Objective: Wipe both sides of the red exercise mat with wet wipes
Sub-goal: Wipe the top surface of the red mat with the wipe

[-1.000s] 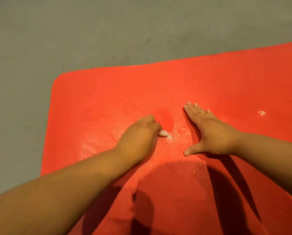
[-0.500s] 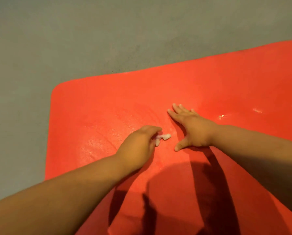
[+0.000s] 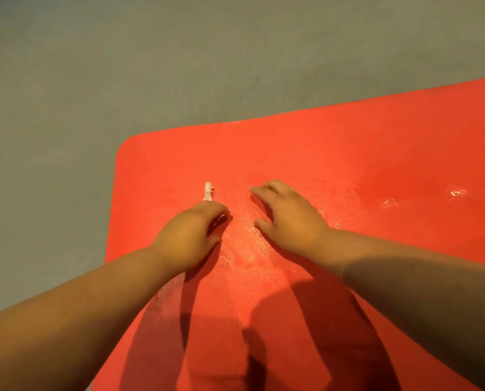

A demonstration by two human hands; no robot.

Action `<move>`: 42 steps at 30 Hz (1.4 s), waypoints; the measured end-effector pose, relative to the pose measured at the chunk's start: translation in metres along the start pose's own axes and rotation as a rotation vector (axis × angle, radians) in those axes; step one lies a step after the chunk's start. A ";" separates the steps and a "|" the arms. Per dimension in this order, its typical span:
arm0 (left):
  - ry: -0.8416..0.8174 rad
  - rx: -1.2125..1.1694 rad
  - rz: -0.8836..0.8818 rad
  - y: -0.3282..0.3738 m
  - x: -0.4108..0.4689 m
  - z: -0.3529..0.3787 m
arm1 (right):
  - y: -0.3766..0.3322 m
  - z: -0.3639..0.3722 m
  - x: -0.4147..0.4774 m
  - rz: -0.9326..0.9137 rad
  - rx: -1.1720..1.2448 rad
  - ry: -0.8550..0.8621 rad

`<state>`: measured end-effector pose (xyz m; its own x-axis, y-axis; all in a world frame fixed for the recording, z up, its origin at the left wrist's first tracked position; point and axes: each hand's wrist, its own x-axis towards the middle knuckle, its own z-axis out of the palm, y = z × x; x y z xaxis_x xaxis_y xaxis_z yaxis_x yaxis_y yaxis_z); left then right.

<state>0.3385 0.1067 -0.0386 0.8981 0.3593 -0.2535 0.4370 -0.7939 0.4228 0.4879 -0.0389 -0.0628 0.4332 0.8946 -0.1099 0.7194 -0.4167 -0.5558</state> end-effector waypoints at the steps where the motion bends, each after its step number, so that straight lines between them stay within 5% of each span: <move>1: 0.042 -0.005 -0.008 -0.002 0.000 0.000 | -0.002 0.002 0.008 -0.021 0.001 -0.003; 5: 0.194 -0.164 -0.254 -0.019 0.005 -0.001 | -0.020 0.013 0.038 -0.129 -0.009 -0.075; 8: 0.142 -0.295 -0.421 -0.034 -0.003 0.004 | -0.038 0.023 0.054 -0.170 -0.044 -0.151; 13: 0.152 -0.029 -0.420 -0.059 -0.023 -0.004 | -0.061 0.044 0.071 -0.316 -0.192 -0.194; 18: -0.323 0.217 -0.496 -0.078 -0.031 -0.016 | -0.077 0.055 0.057 -0.396 -0.378 -0.196; 20: -0.409 0.273 -0.469 -0.078 -0.025 -0.015 | -0.048 0.032 0.051 -0.295 -0.337 -0.156; 24: -0.423 0.284 -0.486 -0.076 -0.016 -0.011 | 0.034 -0.025 0.061 0.255 -0.291 0.125; 31: -0.397 0.273 -0.477 -0.078 -0.016 -0.011 | -0.050 0.042 -0.005 -0.256 -0.256 -0.302; 33: -0.393 0.270 -0.477 -0.078 -0.016 -0.011 | -0.021 0.020 0.010 -0.197 -0.287 -0.219; 38: -0.396 0.285 -0.468 -0.077 -0.016 -0.013 | 0.055 -0.045 0.033 0.365 -0.355 0.084; 42: -0.384 0.282 -0.465 -0.074 -0.017 -0.014 | -0.025 0.019 -0.022 0.098 -0.198 -0.129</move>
<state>0.2916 0.1669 -0.0532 0.5148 0.5368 -0.6685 0.6985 -0.7147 -0.0359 0.4499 -0.0453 -0.0622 0.4420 0.8564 -0.2668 0.7754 -0.5143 -0.3663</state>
